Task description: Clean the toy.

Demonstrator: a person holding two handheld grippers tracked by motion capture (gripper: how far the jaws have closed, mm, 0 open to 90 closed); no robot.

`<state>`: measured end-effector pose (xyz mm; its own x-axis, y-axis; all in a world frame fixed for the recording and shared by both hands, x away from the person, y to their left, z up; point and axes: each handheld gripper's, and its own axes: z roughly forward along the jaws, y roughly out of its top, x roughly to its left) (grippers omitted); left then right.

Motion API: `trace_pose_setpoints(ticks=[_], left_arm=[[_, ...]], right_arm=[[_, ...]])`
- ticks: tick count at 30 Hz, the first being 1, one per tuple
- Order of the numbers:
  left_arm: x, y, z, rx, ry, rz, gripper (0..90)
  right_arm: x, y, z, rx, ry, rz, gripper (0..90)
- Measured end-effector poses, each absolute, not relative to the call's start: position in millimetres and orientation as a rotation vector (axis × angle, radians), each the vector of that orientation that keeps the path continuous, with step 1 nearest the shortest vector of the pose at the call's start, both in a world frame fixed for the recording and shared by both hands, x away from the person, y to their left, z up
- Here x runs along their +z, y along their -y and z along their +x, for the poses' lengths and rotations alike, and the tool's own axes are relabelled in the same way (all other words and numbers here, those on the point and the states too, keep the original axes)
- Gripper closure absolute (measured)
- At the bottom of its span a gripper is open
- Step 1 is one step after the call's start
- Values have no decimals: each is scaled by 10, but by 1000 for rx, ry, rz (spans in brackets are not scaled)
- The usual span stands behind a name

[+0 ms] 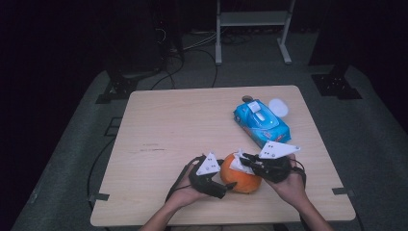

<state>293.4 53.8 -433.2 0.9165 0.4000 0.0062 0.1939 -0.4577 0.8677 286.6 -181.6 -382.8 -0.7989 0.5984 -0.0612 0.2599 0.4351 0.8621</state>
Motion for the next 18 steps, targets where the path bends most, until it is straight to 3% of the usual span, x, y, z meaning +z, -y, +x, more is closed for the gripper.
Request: trace_pose_setpoints(ticks=[5, 10, 18], left_arm=[[-4281, -474, 2886, 288, -418, 2032, 79], [-4325, -542, 2929, 293, -422, 2061, 153], [-4402, -682, 3019, 261, -463, 2081, 154]], right_arm=[[-3864, 1682, 2843, 1319, -2365, 713, 806], [-3857, 1699, 2860, 1305, -2370, 712, 806], [-4018, 1937, 3023, 1254, -2377, 845, 804]])
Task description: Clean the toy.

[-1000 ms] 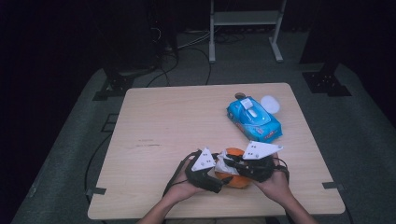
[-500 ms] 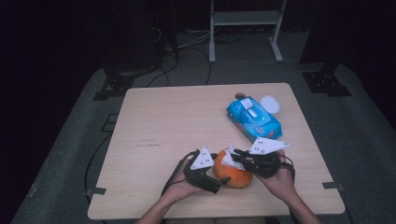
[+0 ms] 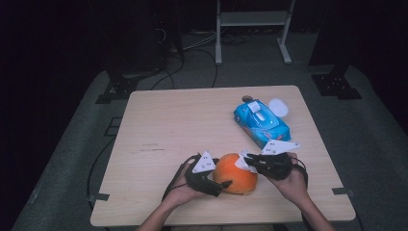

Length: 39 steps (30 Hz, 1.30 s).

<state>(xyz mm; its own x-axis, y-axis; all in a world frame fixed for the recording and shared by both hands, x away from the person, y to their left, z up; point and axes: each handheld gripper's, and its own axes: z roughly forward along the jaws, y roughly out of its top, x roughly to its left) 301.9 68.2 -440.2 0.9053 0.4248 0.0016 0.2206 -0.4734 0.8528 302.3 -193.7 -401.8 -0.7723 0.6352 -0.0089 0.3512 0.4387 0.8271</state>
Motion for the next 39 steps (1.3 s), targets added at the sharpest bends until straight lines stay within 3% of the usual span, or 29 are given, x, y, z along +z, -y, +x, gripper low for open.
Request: trace_pose_setpoints(ticks=[8, 18, 20, 24, 30, 34, 39], left_arm=[[-4296, -660, 2979, 247, -424, 2059, 97], [-4370, -632, 2955, 281, -387, 2085, 107], [-4366, -648, 2961, 287, -379, 2093, 163], [-4390, -694, 2996, 279, -390, 2100, 185], [-4408, -763, 3055, 270, -402, 2106, 184], [-4328, -759, 3034, 257, -372, 2098, 126], [-4323, -705, 3002, 262, -336, 2094, 161]], right_arm=[[-4055, 1805, 2992, 1266, -2407, 820, 804], [-3978, 1475, 2786, 1259, -2442, 656, 805], [-3968, 1513, 2807, 1257, -2440, 658, 805], [-4001, 1701, 2906, 1219, -2409, 728, 805], [-4067, 1825, 2946, 1240, -2421, 798, 805], [-4074, 1735, 2900, 1230, -2437, 766, 805], [-4041, 1630, 2834, 1256, -2460, 732, 805]])
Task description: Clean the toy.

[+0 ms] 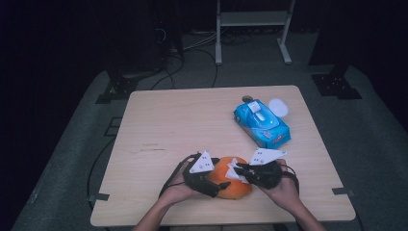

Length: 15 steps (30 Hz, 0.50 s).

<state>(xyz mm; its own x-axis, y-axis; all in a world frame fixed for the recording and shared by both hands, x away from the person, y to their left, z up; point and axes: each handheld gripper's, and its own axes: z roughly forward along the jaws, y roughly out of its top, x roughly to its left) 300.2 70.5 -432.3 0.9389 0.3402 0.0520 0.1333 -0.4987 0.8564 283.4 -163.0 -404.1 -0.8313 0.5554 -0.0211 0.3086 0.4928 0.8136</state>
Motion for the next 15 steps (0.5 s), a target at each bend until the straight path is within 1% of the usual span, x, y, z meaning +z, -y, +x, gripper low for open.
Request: trace_pose_setpoints(ticks=[2, 4, 7, 12, 15], left_arm=[[-4343, -705, 2996, 257, -340, 2095, 165], [-4350, -718, 2991, 266, -333, 2103, 192], [-4376, -744, 3009, 275, -329, 2099, 229], [-4400, -800, 3054, 257, -353, 2100, 235], [-4375, -814, 3060, 240, -353, 2102, 220]], right_arm=[[-4032, 1564, 2806, 1291, -2478, 709, 805], [-4028, 1508, 2785, 1265, -2474, 657, 804], [-4015, 1567, 2816, 1270, -2463, 674, 805], [-4062, 1808, 2925, 1241, -2430, 770, 804], [-4079, 1827, 2914, 1245, -2432, 781, 805]])
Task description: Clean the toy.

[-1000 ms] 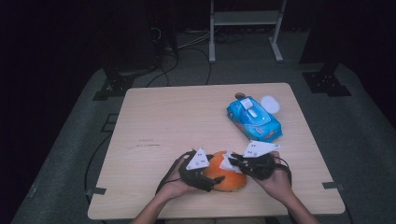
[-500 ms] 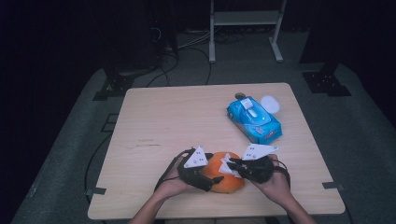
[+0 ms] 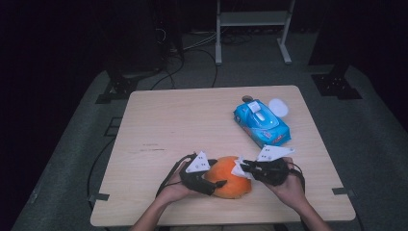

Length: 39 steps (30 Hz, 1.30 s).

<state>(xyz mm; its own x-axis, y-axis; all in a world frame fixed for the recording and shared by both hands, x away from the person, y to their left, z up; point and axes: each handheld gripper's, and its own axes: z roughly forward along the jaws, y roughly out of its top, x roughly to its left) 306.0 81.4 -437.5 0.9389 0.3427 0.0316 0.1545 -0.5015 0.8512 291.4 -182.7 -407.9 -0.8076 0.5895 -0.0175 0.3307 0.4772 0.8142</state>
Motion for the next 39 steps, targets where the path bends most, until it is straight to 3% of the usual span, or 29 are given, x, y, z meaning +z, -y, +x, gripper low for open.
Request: trace_pose_setpoints(ticks=[3, 6, 13, 20, 28, 39], left_arm=[[-4288, -790, 3035, 234, -343, 2074, 138], [-4261, -744, 2995, 235, -305, 2076, 129], [-4358, -825, 3063, 222, -351, 2080, 224], [-4389, -873, 3109, 199, -376, 2068, 235], [-4400, -876, 3112, 200, -383, 2069, 251], [-4401, -916, 3136, 181, -390, 2065, 250]], right_arm=[[-4063, 1718, 2862, 1237, -2433, 740, 806], [-4018, 1592, 2796, 1292, -2449, 695, 806], [-4039, 1617, 2823, 1259, -2443, 678, 805], [-4098, 1774, 2866, 1229, -2427, 747, 805], [-4025, 1555, 2776, 1256, -2440, 649, 804], [-4092, 1701, 2867, 1267, -2436, 742, 804]])
